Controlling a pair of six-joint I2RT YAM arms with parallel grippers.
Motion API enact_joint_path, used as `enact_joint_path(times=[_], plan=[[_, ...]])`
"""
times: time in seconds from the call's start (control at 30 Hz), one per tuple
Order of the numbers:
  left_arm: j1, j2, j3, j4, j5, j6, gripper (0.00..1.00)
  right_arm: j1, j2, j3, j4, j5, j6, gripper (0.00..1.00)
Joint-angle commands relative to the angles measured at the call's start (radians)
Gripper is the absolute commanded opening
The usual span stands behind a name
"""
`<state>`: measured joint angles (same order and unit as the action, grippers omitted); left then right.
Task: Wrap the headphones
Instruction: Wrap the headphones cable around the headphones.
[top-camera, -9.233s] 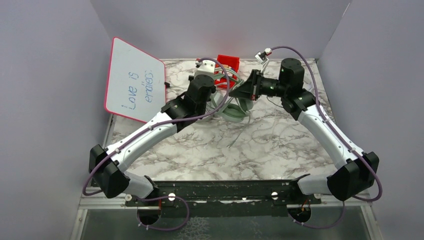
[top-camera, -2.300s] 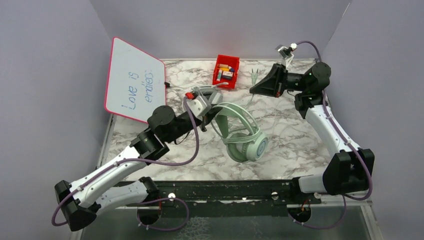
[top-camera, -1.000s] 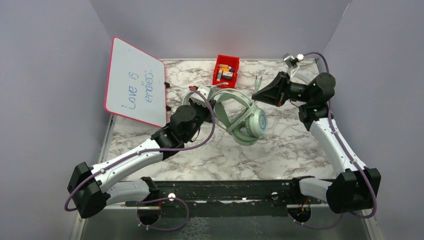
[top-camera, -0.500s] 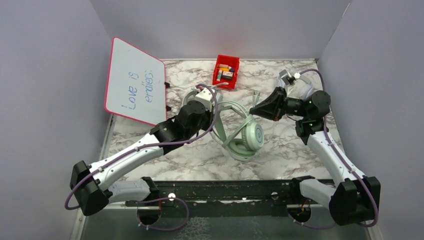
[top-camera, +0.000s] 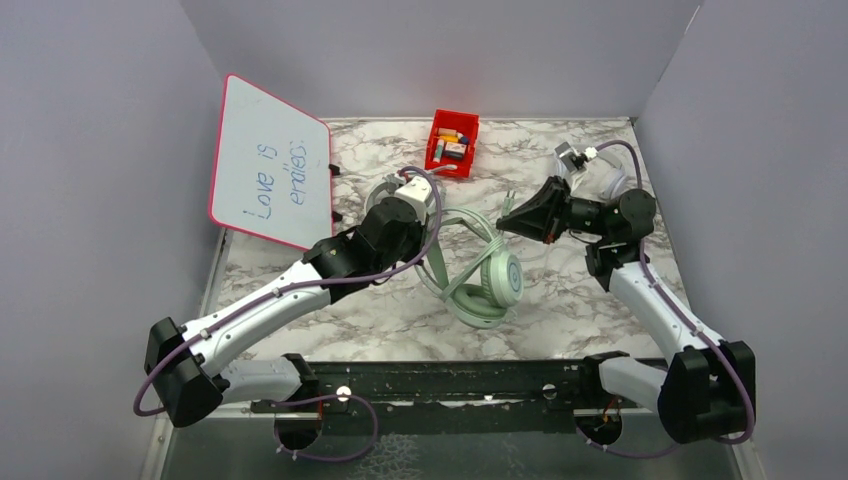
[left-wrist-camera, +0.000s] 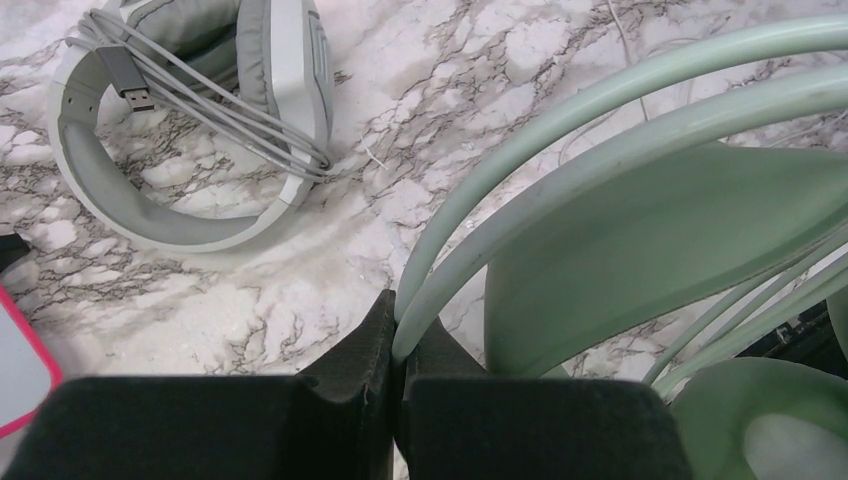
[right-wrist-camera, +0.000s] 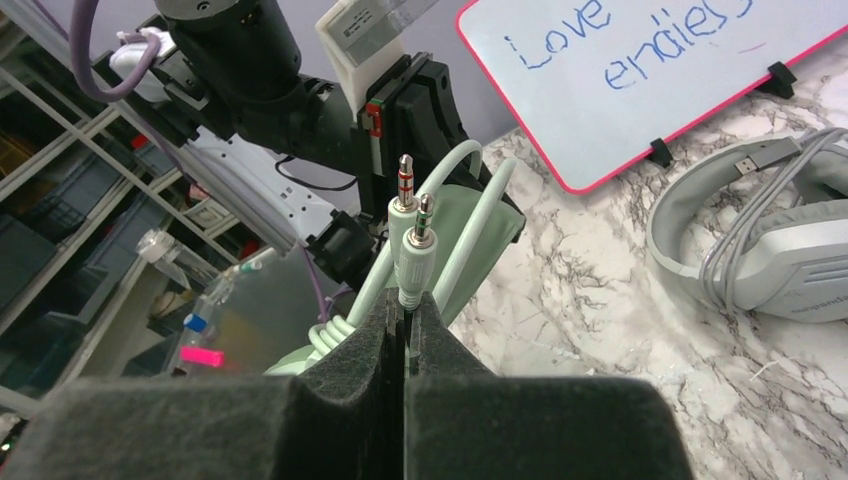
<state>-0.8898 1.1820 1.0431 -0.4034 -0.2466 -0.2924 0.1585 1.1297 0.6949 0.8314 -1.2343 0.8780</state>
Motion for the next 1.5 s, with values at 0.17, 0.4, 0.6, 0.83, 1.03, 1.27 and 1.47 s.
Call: enact_joint_path(times=[0.17, 0.4, 0.6, 0.83, 1.03, 1.27, 1.47], plan=[[0.007, -0.052, -0.029, -0.012, -0.008, 0.025, 0.00, 0.006, -0.098, 0.062, -0.164, 0.115, -0.061, 0.00], [0.016, -0.220, -0.264, 0.448, 0.217, 0.111, 0.00, 0.010, -0.079, 0.127, -0.169, 0.047, 0.021, 0.00], [0.018, -0.176, -0.320, 0.882, 0.182, 0.319, 0.00, 0.051, -0.053, 0.250, -0.243, -0.063, 0.044, 0.00], [0.043, 0.098, -0.162, 1.032, 0.160, 0.310, 0.00, 0.126, -0.049, 0.433, -0.619, -0.006, -0.226, 0.00], [0.109, 0.237, -0.211, 1.317, 0.144, 0.083, 0.00, 0.127, -0.083, 0.446, -0.724, 0.106, -0.270, 0.00], [0.140, 0.439, -0.152, 1.420, 0.160, -0.156, 0.00, 0.127, -0.087, 0.493, -0.832, 0.220, -0.418, 0.00], [0.137, 0.605, -0.131, 1.606, 0.301, -0.185, 0.00, 0.128, -0.037, 0.475, -0.929, 0.207, -0.531, 0.00]])
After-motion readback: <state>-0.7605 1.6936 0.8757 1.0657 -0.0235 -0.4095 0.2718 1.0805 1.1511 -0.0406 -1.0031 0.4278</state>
